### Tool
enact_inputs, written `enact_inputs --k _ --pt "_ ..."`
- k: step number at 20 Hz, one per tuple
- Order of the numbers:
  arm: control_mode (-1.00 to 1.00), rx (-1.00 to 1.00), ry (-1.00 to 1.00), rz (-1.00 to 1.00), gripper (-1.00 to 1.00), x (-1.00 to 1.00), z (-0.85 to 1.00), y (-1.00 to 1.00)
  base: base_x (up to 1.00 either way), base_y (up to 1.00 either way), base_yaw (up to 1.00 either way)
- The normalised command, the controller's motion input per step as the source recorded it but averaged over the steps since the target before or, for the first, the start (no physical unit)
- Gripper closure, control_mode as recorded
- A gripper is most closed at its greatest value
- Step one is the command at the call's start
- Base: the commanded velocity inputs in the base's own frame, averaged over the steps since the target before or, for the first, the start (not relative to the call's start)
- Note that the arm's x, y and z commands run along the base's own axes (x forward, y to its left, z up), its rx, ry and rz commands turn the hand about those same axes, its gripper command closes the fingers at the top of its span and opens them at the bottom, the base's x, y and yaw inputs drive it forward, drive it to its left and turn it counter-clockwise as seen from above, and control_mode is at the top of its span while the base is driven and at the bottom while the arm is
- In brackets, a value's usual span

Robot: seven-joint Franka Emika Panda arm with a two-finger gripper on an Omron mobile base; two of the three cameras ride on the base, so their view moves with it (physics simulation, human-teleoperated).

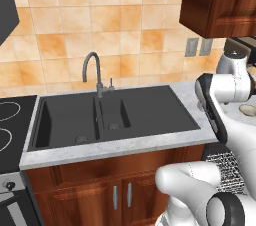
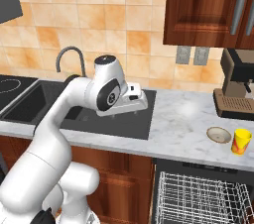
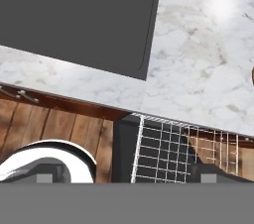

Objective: Pick up the cup and bowl from the counter, place them in the dishwasher, and close the dishwasher door.

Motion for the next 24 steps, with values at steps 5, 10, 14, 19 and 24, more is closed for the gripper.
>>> enact_inputs --k 5,10,14,19,24 --pt "-1.0 -0.01 0.0 0.0 -1.0 0.0 -0.11 -0.47 0.0 0.0 0.0" --pt "-1.0 0.0 0.0 0.0 -1.0 0.0 -0.12 -0.48 0.0 0.0 0.0" --pt "-1.0 0.0 0.0 0.0 -1.0 0.0 -0.11 -0.47 0.0 0.0 0.0" --pt "-1.0 0.0 0.0 0.0 -1.0 0.0 -0.09 -0.45 0.0 0.0 0.0" --pt "-1.0 -0.01 0.0 0.0 -1.0 0.0 -0.05 -0.51 0.0 0.0 0.0"
